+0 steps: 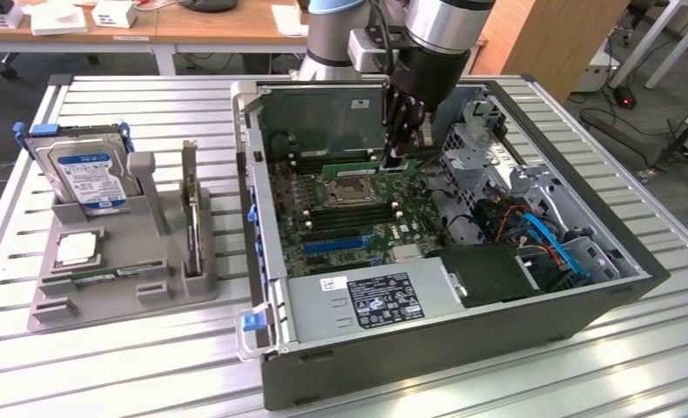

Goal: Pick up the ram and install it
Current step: 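Insert the ram into the slot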

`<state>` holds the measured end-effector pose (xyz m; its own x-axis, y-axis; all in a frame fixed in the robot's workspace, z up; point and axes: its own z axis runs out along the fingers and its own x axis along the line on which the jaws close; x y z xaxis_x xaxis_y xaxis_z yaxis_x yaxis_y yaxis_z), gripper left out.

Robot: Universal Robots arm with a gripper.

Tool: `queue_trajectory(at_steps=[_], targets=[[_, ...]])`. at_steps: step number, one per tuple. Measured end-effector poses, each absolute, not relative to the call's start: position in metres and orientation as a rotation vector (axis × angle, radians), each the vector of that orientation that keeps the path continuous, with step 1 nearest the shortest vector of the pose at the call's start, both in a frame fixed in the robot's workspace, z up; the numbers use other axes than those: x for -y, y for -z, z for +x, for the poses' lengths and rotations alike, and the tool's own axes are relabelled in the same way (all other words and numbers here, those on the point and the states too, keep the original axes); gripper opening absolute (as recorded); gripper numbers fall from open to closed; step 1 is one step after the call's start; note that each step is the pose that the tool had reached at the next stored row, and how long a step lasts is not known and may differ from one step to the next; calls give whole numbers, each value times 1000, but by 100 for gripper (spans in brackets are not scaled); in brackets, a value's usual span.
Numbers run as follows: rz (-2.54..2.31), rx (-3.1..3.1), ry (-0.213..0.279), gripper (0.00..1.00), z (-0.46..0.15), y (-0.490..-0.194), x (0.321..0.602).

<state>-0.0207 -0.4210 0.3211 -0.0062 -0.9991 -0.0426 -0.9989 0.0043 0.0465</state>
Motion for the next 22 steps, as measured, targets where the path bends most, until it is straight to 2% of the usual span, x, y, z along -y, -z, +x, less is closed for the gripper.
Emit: queue_trajectory(at_steps=[22], targets=[[2213,2224,99,11,-21,-313,421]])
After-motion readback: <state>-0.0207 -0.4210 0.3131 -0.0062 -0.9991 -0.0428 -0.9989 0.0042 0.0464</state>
